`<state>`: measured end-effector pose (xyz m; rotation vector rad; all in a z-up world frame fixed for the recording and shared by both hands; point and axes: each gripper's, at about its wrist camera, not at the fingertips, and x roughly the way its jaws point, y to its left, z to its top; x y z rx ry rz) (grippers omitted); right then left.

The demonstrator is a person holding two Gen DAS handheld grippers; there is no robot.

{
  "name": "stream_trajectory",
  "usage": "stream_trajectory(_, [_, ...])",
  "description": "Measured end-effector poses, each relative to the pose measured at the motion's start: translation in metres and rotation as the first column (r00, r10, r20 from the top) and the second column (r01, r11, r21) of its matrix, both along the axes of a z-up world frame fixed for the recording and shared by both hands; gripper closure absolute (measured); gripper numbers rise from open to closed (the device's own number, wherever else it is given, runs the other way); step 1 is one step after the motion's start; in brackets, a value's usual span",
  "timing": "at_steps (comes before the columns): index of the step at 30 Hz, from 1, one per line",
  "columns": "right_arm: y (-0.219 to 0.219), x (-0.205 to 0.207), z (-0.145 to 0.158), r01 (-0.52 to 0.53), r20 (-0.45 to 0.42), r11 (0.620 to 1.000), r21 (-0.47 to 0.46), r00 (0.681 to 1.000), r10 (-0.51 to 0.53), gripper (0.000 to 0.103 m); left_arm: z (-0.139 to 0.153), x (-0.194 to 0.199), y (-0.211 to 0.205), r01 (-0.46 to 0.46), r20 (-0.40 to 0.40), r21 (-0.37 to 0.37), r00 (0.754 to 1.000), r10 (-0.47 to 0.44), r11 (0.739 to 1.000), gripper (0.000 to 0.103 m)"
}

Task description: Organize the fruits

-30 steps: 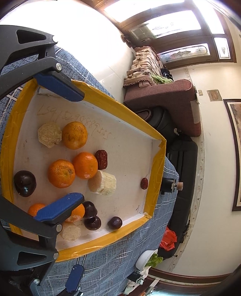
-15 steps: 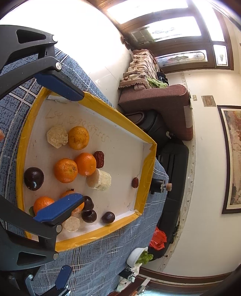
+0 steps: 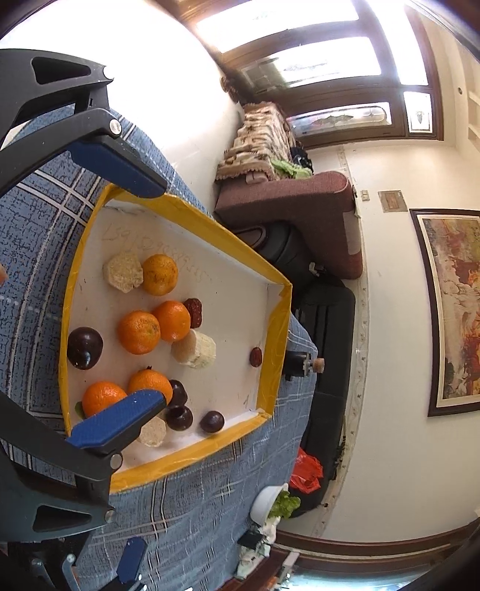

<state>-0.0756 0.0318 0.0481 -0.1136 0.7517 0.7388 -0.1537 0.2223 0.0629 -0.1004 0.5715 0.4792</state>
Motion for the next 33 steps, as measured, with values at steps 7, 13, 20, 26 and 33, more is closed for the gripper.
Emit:
stream_trajectory(7, [-0.001,-0.005,0.001,-0.003,0.020,1.000,0.001,1.000,0.003,0.009,0.008,-0.010,-0.007,-0.030,0.029,0.043,0.999,0.029,0.999,0.000])
stream_trajectory(13, [-0.003,-0.015,0.005,-0.007,0.062,1.000,0.000,0.998,0.007,0.008,0.008,-0.016,-0.026,-0.026,-0.005,0.117,1.000,0.027,0.993,0.000])
stream_trajectory(20, [-0.008,-0.027,0.009,-0.012,0.114,1.000,0.006,0.993,0.012,0.002,0.007,-0.026,-0.042,-0.003,0.000,0.125,1.000,0.003,0.992,0.000])
stream_trajectory(26, [-0.009,-0.025,0.010,-0.007,0.114,1.000,0.011,0.993,0.005,0.000,0.005,-0.024,-0.042,-0.009,-0.006,0.123,1.000,0.010,0.992,0.000])
stream_trajectory(33, [-0.010,-0.023,0.009,0.002,0.105,1.000,0.007,0.994,-0.003,0.000,0.002,-0.022,-0.039,-0.014,-0.011,0.113,1.000,0.016,0.994,0.000])
